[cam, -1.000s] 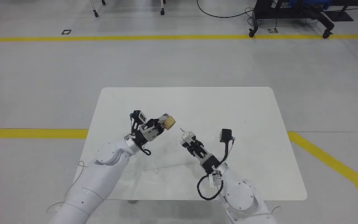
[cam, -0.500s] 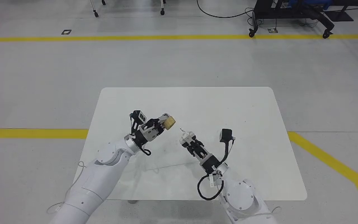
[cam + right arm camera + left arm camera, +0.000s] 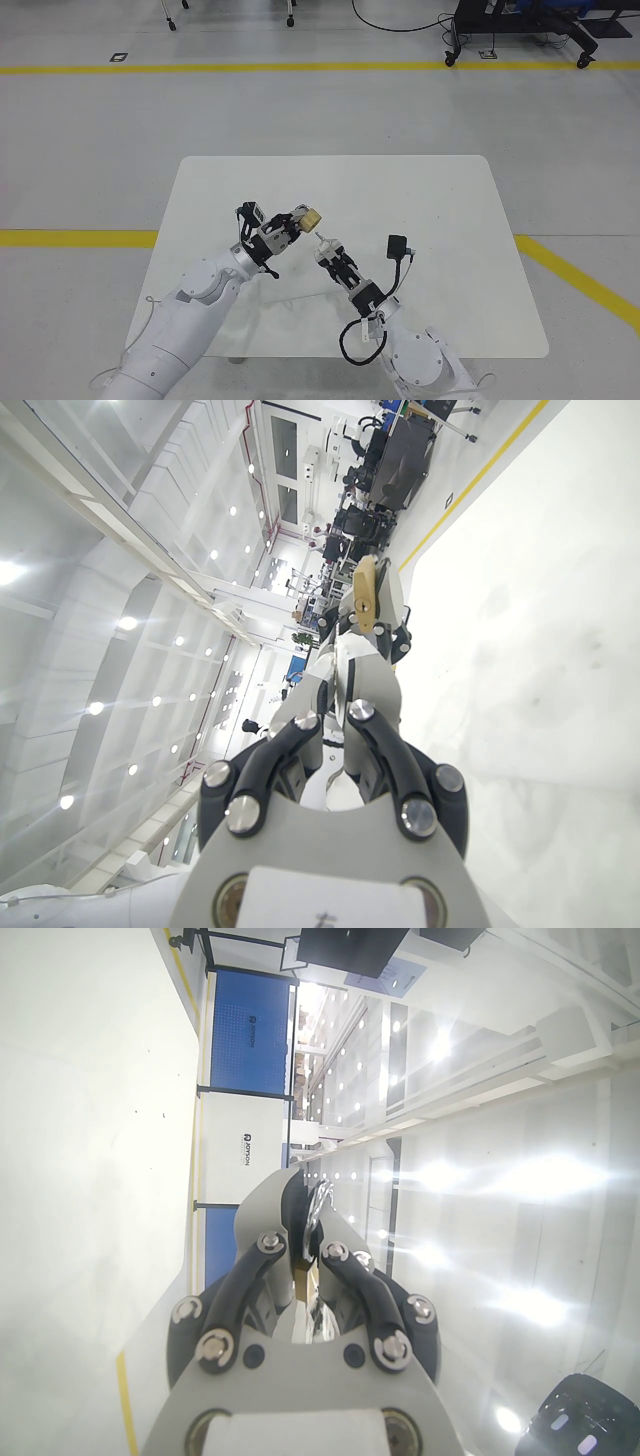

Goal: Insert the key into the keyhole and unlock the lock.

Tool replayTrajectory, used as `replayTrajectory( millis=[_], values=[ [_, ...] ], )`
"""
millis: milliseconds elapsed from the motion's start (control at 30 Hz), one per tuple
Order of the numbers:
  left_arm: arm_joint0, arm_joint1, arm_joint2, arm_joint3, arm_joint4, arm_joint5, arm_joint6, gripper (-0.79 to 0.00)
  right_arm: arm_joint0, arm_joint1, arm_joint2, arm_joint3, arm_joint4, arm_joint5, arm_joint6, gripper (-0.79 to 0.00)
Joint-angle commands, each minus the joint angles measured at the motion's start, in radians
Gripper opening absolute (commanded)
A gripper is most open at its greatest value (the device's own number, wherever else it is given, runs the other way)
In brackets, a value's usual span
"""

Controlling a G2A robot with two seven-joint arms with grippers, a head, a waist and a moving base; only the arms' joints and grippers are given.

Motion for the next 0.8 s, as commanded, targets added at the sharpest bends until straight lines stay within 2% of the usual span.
replayTrajectory(
  millis=[0,767],
  values=[
    [0.001,-0.003,-0.002,0.000,0.006,-0.002,0.007,-0.785,0.004,-0.002,-0.007,0.003,-0.003,0.007,-0.003,-0.785],
    [0.028,-0.020,-0.031,-0.027,0.069,-0.009,0.022,-0.785,0.038,-0.016,-0.019,0.033,0.013,0.073,-0.037,-0.785]
  ],
)
